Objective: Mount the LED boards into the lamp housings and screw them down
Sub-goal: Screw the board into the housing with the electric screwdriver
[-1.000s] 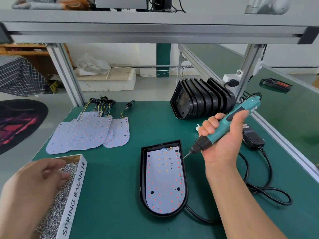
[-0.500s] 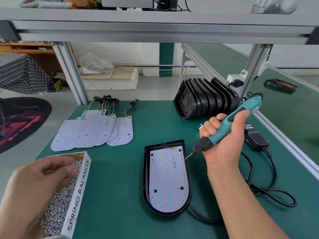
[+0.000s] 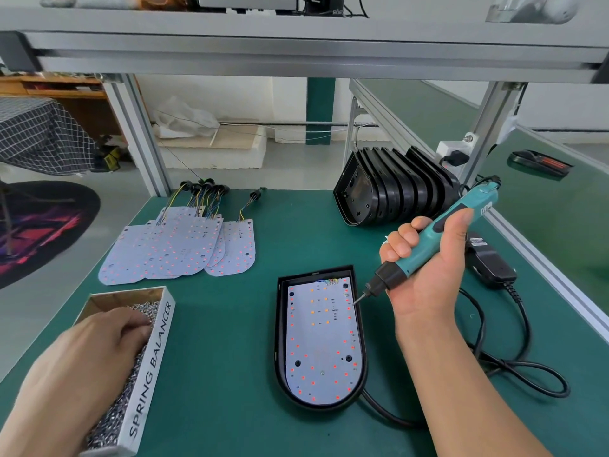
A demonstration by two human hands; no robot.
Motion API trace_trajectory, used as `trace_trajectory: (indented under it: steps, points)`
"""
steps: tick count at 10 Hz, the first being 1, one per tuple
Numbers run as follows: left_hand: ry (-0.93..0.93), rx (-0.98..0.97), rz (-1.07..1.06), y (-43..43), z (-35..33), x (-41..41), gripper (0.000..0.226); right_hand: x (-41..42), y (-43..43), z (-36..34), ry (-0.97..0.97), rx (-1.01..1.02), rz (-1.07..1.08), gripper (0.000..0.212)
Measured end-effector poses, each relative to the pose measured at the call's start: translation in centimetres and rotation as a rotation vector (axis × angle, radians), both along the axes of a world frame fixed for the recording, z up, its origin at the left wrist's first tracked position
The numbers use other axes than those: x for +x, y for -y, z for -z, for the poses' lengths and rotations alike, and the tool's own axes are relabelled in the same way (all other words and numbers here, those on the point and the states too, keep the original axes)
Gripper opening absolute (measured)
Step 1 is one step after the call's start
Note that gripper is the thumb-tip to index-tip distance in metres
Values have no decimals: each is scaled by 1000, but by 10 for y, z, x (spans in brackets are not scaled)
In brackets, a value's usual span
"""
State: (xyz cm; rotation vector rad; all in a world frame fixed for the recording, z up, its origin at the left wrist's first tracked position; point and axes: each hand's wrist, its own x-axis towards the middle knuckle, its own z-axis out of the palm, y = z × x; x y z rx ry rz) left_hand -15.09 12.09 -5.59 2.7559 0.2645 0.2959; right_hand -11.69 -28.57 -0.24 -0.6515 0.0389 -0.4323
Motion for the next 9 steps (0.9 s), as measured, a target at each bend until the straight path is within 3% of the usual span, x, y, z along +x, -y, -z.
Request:
trace_trajectory:
  steps: [2,6,8,9]
  points:
    - [-31,-26,11,7,-4,-2,29,-1,-1,0,-2,1,3,58]
    - [-9,-88,56,4,-1,-2,20,0,0,1,-5,9,-7,57]
    - [138,-146,39,6,-4,-3,10,1,0,2,-3,16,-6,57]
    - [176,-122,14,0,0,-2,20,0,-1,1,-5,18,-12,57]
